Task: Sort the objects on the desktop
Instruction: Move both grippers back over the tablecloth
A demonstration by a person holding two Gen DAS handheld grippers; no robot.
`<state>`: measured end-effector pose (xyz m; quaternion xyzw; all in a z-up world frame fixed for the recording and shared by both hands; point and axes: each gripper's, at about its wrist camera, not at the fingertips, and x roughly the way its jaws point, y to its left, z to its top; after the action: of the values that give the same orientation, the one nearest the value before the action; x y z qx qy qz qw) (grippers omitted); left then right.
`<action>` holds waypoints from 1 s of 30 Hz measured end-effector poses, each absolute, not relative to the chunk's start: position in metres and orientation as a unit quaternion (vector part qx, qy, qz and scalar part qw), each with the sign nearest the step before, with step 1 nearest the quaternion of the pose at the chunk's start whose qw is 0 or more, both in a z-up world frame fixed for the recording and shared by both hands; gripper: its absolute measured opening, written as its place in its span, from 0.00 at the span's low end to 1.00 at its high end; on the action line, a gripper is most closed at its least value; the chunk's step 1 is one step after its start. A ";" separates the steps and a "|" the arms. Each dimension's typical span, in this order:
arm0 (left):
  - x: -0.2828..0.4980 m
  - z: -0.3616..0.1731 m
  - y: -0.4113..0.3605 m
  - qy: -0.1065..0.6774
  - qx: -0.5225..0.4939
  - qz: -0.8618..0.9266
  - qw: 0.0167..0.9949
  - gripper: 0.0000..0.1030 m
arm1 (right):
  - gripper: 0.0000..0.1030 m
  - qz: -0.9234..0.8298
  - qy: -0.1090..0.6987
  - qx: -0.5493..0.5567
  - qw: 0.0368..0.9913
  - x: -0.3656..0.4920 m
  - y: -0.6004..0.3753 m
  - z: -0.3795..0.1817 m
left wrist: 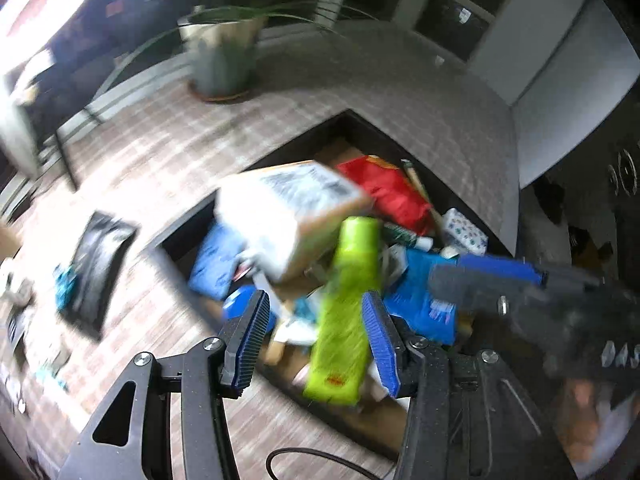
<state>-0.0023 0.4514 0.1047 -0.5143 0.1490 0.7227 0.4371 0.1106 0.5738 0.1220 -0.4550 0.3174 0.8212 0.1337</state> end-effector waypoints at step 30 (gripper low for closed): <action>-0.071 0.009 0.038 -0.090 -0.618 0.780 0.051 0.55 | 0.55 0.794 0.084 -0.592 -0.111 -0.009 0.327 0.050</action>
<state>-0.0710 0.0384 0.0094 -0.6176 -0.0901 0.7796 0.0515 -0.0087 0.3267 0.0504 -0.5923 0.0842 0.7936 -0.1108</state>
